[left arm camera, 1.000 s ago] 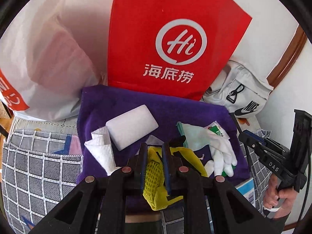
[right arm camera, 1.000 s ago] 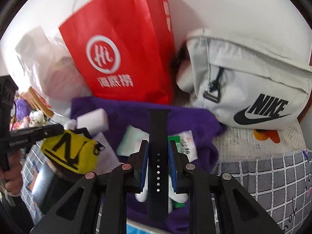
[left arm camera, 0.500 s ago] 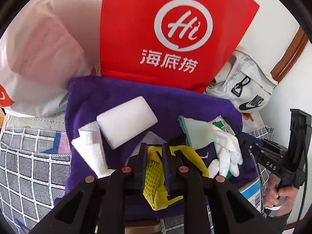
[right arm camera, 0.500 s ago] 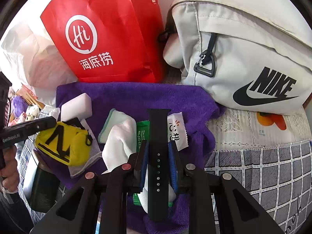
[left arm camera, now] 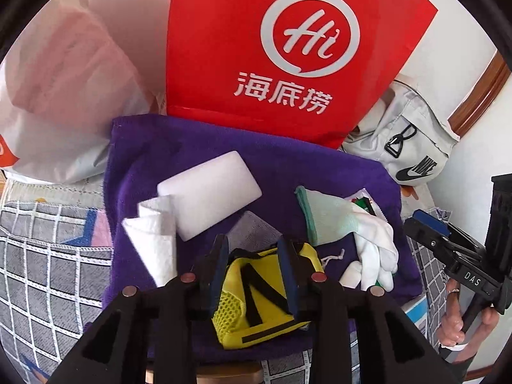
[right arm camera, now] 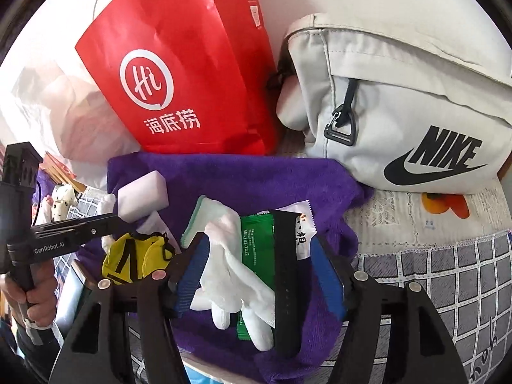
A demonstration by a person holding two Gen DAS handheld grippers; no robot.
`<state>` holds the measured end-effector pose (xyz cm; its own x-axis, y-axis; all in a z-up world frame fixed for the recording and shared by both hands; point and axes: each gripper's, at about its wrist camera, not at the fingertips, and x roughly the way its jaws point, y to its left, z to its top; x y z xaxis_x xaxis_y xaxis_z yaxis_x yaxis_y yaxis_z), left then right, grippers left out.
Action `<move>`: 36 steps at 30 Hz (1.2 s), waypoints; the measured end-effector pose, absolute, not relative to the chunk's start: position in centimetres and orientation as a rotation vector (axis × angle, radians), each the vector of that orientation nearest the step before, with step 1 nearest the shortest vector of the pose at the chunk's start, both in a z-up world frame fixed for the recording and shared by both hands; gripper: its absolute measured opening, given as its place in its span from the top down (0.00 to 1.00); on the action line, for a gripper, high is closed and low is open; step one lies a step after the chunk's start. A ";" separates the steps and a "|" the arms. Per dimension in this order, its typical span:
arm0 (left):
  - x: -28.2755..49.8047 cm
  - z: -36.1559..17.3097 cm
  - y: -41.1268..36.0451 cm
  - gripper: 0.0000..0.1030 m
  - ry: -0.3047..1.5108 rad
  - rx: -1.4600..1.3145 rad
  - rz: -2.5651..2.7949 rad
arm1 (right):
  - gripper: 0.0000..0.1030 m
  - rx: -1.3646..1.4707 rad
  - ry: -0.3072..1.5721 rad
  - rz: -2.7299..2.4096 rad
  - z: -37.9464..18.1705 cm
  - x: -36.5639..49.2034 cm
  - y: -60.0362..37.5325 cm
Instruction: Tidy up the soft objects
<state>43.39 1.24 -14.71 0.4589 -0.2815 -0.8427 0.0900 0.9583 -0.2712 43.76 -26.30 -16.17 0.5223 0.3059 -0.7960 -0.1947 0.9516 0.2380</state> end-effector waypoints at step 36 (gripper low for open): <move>28.8 -3.6 6.3 0.51 0.745 -0.255 -0.206 | 0.25 0.048 0.841 0.283 -9.2 28.9 -22.0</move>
<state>28.78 6.32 -3.60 0.7176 -0.2740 -0.6403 0.0942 0.9491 -0.3005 28.94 -21.97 -9.17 0.6316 0.2665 -0.7281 -0.2288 0.9613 0.1533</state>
